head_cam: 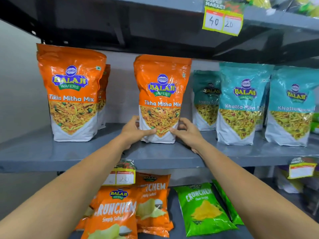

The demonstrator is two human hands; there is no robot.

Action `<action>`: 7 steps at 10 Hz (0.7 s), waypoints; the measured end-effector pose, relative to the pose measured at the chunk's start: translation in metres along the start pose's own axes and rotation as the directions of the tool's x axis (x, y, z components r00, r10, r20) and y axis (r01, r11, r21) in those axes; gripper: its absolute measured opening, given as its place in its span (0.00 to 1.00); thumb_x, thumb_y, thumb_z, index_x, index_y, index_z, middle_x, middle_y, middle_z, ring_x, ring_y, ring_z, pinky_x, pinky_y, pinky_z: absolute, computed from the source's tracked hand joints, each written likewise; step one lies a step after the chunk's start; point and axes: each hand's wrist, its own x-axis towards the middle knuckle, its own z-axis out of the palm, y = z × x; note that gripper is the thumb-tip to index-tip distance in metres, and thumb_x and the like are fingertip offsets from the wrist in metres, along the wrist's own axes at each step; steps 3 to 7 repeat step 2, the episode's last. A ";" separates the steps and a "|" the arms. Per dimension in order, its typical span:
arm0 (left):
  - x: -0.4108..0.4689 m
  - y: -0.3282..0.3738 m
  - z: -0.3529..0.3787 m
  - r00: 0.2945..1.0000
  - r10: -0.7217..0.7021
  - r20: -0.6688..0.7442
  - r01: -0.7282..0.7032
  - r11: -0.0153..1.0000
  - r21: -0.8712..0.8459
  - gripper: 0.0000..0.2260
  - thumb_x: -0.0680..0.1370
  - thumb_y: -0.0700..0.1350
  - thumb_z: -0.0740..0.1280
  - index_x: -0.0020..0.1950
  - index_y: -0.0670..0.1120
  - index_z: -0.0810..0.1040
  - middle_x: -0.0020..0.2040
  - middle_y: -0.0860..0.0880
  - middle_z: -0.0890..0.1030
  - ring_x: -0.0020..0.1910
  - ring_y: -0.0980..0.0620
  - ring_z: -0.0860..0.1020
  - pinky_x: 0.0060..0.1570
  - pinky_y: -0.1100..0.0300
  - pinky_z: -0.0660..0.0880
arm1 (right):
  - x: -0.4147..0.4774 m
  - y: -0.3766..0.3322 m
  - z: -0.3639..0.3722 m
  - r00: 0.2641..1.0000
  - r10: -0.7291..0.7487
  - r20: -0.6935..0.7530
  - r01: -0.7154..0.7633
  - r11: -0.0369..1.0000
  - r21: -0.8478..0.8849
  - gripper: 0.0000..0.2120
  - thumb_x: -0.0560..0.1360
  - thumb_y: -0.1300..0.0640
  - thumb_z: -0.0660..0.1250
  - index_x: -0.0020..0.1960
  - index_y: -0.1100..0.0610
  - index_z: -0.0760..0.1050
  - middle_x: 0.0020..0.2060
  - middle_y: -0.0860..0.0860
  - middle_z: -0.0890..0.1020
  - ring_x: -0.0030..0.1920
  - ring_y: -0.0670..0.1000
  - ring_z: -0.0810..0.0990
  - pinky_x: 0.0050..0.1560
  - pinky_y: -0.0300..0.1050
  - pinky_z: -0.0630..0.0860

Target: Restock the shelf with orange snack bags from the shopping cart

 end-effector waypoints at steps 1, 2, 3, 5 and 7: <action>-0.008 0.001 0.004 1.000 0.013 0.006 -0.013 1.000 -0.009 0.29 0.66 0.44 0.78 0.63 0.45 0.71 0.54 0.48 0.76 0.54 0.49 0.75 0.51 0.58 0.72 | -0.005 -0.004 -0.001 1.000 -0.014 0.015 0.014 1.000 0.011 0.30 0.62 0.45 0.75 0.61 0.53 0.73 0.52 0.59 0.83 0.55 0.58 0.81 0.59 0.59 0.78; -0.012 0.009 0.003 1.000 -0.001 -0.011 0.001 0.999 0.050 0.31 0.67 0.47 0.77 0.66 0.45 0.68 0.60 0.46 0.75 0.57 0.49 0.74 0.54 0.57 0.71 | -0.011 -0.011 0.004 1.000 -0.006 0.000 0.006 0.999 0.037 0.23 0.70 0.54 0.74 0.62 0.56 0.71 0.55 0.59 0.81 0.58 0.60 0.80 0.59 0.53 0.78; -0.012 0.009 0.003 1.000 -0.001 -0.011 0.001 0.999 0.050 0.31 0.67 0.47 0.77 0.66 0.45 0.68 0.60 0.46 0.75 0.57 0.49 0.74 0.54 0.57 0.71 | -0.011 -0.011 0.004 1.000 -0.006 0.000 0.006 0.999 0.037 0.23 0.70 0.54 0.74 0.62 0.56 0.71 0.55 0.59 0.81 0.58 0.60 0.80 0.59 0.53 0.78; -0.012 0.009 0.003 1.000 -0.001 -0.011 0.001 0.999 0.050 0.31 0.67 0.47 0.77 0.66 0.45 0.68 0.60 0.46 0.75 0.57 0.49 0.74 0.54 0.57 0.71 | -0.011 -0.011 0.004 1.000 -0.006 0.000 0.006 0.999 0.037 0.23 0.70 0.54 0.74 0.62 0.56 0.71 0.55 0.59 0.81 0.58 0.60 0.80 0.59 0.53 0.78; -0.012 0.009 0.003 1.000 -0.001 -0.011 0.001 0.999 0.050 0.31 0.67 0.47 0.77 0.66 0.45 0.68 0.60 0.46 0.75 0.57 0.49 0.74 0.54 0.57 0.71 | -0.011 -0.011 0.004 1.000 -0.006 0.000 0.006 0.999 0.037 0.23 0.70 0.54 0.74 0.62 0.56 0.71 0.55 0.59 0.81 0.58 0.60 0.80 0.59 0.53 0.78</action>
